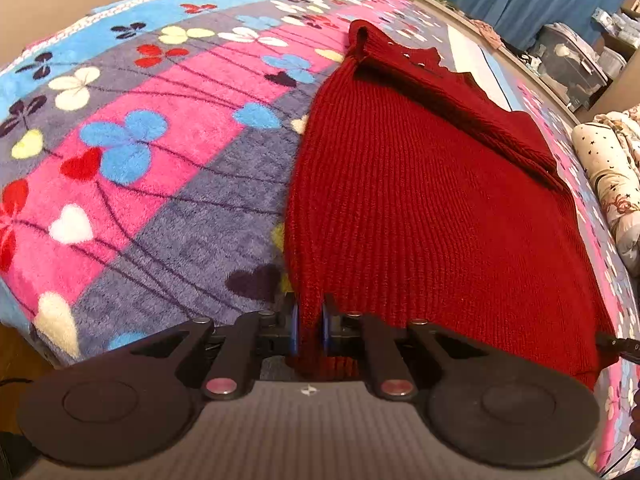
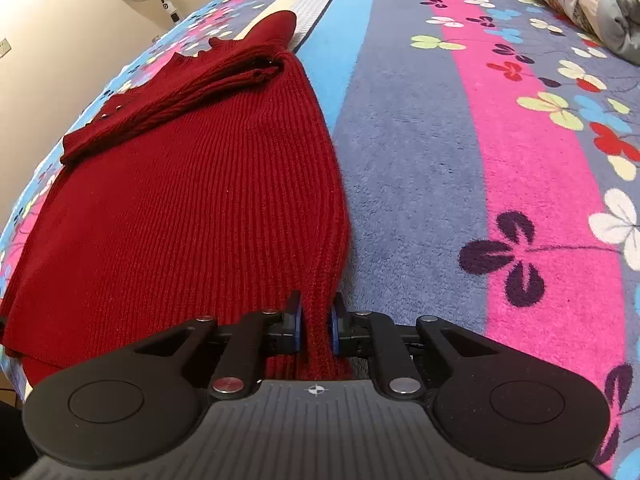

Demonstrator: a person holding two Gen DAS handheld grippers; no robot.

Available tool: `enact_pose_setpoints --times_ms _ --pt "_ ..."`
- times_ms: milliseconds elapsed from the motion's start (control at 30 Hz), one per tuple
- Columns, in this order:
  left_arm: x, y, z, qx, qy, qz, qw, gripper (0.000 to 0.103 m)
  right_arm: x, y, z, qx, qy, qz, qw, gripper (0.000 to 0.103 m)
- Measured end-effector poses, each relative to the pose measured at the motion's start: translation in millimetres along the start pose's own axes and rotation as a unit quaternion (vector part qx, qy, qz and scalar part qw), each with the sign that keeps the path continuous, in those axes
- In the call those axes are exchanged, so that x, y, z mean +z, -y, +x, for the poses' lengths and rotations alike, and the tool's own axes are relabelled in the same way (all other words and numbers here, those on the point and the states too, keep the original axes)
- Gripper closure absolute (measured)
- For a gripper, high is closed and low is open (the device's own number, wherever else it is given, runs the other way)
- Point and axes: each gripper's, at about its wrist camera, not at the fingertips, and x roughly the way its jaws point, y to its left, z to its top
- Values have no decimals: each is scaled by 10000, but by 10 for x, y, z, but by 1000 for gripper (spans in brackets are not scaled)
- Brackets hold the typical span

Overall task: Fold small clothes
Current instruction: 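Lift the hem with both grippers and carry it toward the collar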

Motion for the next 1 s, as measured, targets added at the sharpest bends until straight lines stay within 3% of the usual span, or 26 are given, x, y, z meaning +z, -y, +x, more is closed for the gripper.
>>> enact_pose_setpoints --times_ms 200,267,333,400,533,767,1000 --pt "-22 42 19 60 -52 186 9998 88 -19 -51 25 -27 -82 -80 9999 77" --pt "-28 50 12 80 -27 223 9997 88 -32 -94 21 -65 -83 -256 9996 77" --pt "-34 56 -1 89 17 258 9996 91 -35 -107 20 -80 -83 -300 9995 79" --pt "-47 89 -27 134 101 373 9992 92 -31 -102 5 -88 -49 -292 9995 90" --pt "-59 194 -178 256 531 810 9950 93 4 -87 -134 111 264 -168 9994 92" --pt "80 361 -881 -449 1329 1204 9828 94 197 -66 -862 967 1267 340 9866 93" --pt "107 331 -1726 -1202 1473 1281 9734 95 139 -11 -1597 1356 1852 544 9718 95"
